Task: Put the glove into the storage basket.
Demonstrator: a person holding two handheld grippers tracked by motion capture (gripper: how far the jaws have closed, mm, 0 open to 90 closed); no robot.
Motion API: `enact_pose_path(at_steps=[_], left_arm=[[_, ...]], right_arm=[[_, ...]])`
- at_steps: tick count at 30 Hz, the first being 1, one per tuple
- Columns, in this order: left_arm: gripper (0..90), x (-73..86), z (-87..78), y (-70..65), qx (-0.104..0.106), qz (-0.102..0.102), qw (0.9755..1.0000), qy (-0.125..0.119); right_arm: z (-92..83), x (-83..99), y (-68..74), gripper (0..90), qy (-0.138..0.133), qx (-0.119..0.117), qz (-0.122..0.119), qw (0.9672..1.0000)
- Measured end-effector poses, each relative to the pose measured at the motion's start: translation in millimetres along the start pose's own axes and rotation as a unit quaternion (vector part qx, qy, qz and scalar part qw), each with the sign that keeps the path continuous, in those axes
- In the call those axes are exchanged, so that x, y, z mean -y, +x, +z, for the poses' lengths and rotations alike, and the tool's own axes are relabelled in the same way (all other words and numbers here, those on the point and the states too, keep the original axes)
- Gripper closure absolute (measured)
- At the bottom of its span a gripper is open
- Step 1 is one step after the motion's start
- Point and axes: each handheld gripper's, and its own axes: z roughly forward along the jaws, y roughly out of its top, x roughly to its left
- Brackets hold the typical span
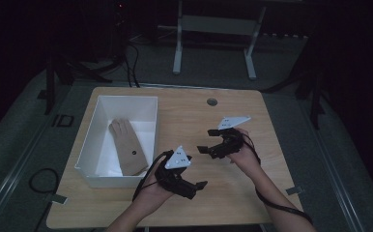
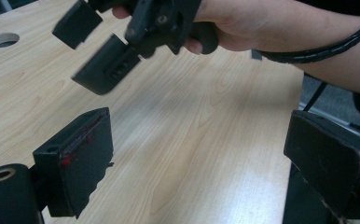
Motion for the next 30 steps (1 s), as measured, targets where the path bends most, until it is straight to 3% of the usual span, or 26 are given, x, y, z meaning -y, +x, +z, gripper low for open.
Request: enact_pose_path(at_steps=[11,18,22,30], left_arm=[[8.5,18.0,22.2,1.9,0.012,0.009,0.9997,0.019],[7.4,36.4,34.8,8.4,0.008,-0.001,0.9996,0.028],[6.0,46.1,42.5,13.2,0.022,-0.014,0.9991,0.032],[2.8,57.8,58.0,14.8,0.032,-0.016,0.9981,0.05]], right_arm=[[7.6,34.2,1.1,14.1,0.018,-0.004,0.002,0.9998],[10.9,54.6,2.2,13.3,0.027,0.006,-0.006,0.9996],[11.3,63.0,1.1,12.3,0.029,0.015,-0.007,0.9995],[8.4,82.3,-3.1,12.2,0.029,0.026,-0.001,0.9993]])
